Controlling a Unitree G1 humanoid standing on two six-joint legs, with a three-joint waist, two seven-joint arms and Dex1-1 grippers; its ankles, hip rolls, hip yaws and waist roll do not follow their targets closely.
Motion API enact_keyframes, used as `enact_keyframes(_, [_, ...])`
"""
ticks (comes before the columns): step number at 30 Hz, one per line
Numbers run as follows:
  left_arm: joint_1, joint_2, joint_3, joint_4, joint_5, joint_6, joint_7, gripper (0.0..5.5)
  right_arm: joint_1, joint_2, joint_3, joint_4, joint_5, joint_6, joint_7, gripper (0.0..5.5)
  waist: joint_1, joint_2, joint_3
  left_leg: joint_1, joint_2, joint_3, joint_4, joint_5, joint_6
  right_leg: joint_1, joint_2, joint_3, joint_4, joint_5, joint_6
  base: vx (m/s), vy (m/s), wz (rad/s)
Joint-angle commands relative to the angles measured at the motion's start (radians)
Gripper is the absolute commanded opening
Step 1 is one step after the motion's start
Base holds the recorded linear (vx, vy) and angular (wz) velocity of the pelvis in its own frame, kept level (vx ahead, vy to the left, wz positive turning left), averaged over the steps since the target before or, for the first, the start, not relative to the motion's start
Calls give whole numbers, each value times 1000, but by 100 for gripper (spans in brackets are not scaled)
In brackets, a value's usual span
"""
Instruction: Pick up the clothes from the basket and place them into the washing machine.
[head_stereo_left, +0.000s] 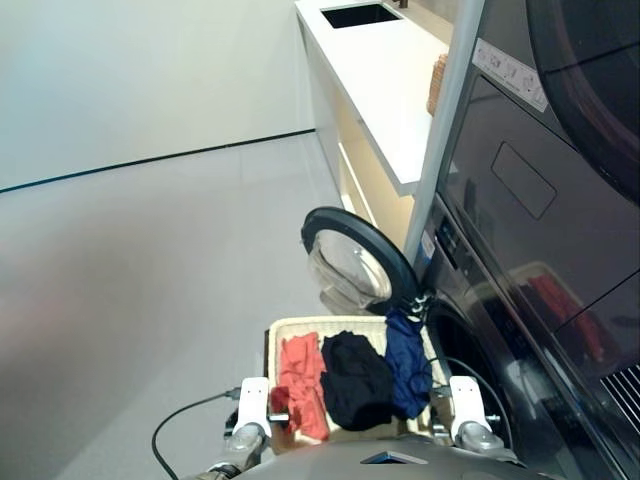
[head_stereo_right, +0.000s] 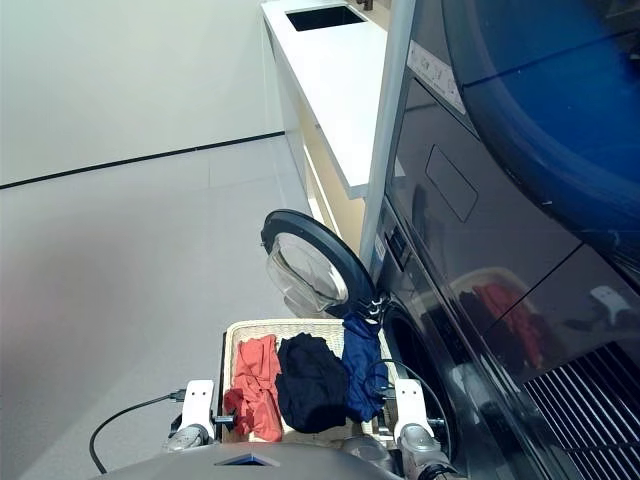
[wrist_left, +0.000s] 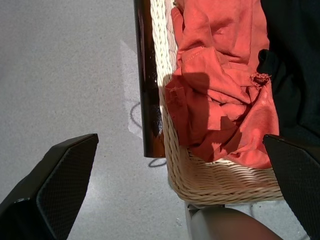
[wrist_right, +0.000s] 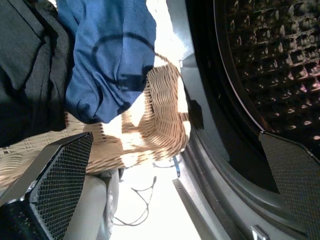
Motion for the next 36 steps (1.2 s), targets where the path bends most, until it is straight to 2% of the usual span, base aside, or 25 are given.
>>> enact_keyframes(1, [-58, 39, 25, 8, -1, -18, -30, 550, -71, 32, 24, 18, -23, -31, 12, 550, 0, -112, 0, 49, -85, 34, 53, -110, 24, 118, -74, -18, -168, 16, 105, 0, 0, 0])
enact_keyframes(11, [-56, 29, 28, 32, -9, -9, -35, 550, -68, 43, 41, 15, -35, -29, 17, 550, 3, -109, -3, 55, -89, 33, 34, -103, 27, 116, -77, -15, -171, 19, 108, 0, 0, 0])
enact_keyframes(18, [-82, 26, -6, -14, -11, -14, -23, 550, -82, 44, 97, -50, -67, -34, 13, 550, 2, -109, 15, 41, -90, 32, 29, -93, 26, 99, -77, -14, -171, 26, 110, 0, 0, 0])
enact_keyframes(24, [-156, 57, -36, -51, -32, -14, -17, 550, -133, 25, 193, -230, -97, -37, 32, 550, 0, -116, 57, -16, -87, 38, 16, -64, 22, 30, -78, -10, -171, 49, 115, -78, 16, -19])
enact_keyframes(26, [-190, 66, -54, -93, -67, -21, -9, 550, -167, 6, 212, -324, -81, -41, 27, 550, 1, -118, 96, -71, -86, 35, 31, -55, 19, -18, -81, -11, -162, 60, 114, -131, 19, -12])
enact_keyframes(31, [-305, 61, -89, -89, -100, -29, 37, 550, -293, 3, 261, -385, -67, -51, 5, 550, 4, -125, 190, -211, -93, 20, 111, -53, 17, -140, -92, -17, -101, 67, 105, -146, 7, 6])
enact_keyframes(32, [-306, 61, -89, -89, -100, -29, 37, 550, -293, 3, 261, -385, -67, -51, 5, 550, 3, -125, 189, -213, -93, 19, 112, -53, 17, -142, -92, -17, -100, 67, 105, -161, 4, 3])
enact_keyframes(33, [-362, 66, -109, -80, -103, -31, 56, 550, -367, 11, 287, -393, -68, -53, -15, 550, 6, -129, 224, -281, -93, 17, 140, -49, 15, -209, -93, -13, -74, 75, 104, -99, 4, -20])
enact_keyframes(34, [-362, 66, -109, -80, -103, -31, 56, 550, -368, 11, 287, -393, -68, -53, -15, 550, 5, -129, 222, -284, -93, 17, 142, -49, 15, -212, -93, -13, -73, 75, 104, -133, 10, -22])
enact_keyframes(36, [-437, 77, -120, -66, -111, -32, 85, 550, -455, 23, 307, -396, -60, -56, -42, 550, 7, -138, 246, -361, -89, 24, 163, -39, 13, -291, -90, -10, -47, 89, 106, -107, 4, -13])
